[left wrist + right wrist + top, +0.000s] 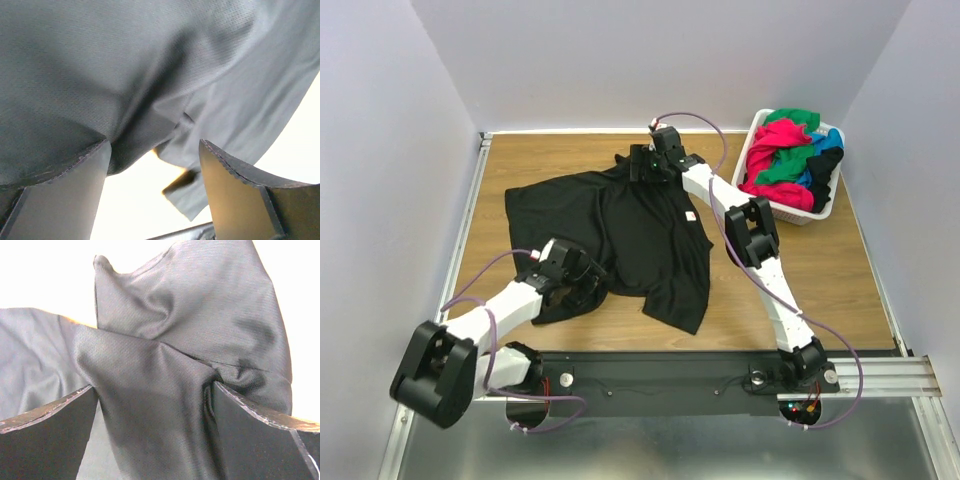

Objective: Fold and stack the t-shirts
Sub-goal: Flatten the tshirt out

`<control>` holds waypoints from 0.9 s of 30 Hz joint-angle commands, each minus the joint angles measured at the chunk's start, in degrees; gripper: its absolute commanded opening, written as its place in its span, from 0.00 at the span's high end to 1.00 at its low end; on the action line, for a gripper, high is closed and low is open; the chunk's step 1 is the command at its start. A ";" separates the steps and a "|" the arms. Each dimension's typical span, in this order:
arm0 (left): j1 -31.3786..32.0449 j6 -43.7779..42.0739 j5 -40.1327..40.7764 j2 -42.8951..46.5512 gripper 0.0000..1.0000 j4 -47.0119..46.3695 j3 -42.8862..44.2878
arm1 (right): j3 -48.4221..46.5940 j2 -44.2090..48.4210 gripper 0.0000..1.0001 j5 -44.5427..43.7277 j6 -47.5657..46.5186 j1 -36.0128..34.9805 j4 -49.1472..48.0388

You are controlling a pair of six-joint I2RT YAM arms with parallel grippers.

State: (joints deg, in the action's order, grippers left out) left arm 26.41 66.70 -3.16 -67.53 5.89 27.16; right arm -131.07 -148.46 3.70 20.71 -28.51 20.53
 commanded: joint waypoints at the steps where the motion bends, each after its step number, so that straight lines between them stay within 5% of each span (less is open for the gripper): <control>1: 1.36 5.90 4.55 6.69 0.16 12.29 -2.20 | -5.41 -5.96 0.00 4.73 0.47 0.04 2.93; 10: 1.27 -1.65 21.26 10.13 0.14 29.61 17.21 | -2.36 6.59 0.00 3.06 0.56 0.04 2.93; 15: -0.48 -5.78 26.09 10.40 0.08 28.49 24.07 | 5.00 19.25 0.00 -1.66 -0.14 0.12 2.93; 18: -6.88 -11.31 25.31 8.73 0.08 24.00 26.54 | 10.99 24.53 0.03 -5.54 -0.76 0.12 2.93; 22: -18.31 -18.52 20.13 1.45 0.07 19.08 30.93 | 19.25 26.73 0.21 -10.46 -1.99 0.12 3.02; 24: -23.22 -20.63 18.63 -3.28 0.07 17.15 34.08 | 21.20 25.60 0.40 -12.57 -2.43 0.12 3.11; 27: -25.97 -24.15 16.35 -8.83 0.07 14.42 38.47 | 20.59 23.14 0.55 -12.49 -3.31 0.12 3.55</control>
State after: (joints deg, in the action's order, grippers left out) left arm 3.40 49.41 15.62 -72.10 25.04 59.90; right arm -112.29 -120.01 -5.34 19.05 -28.47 22.46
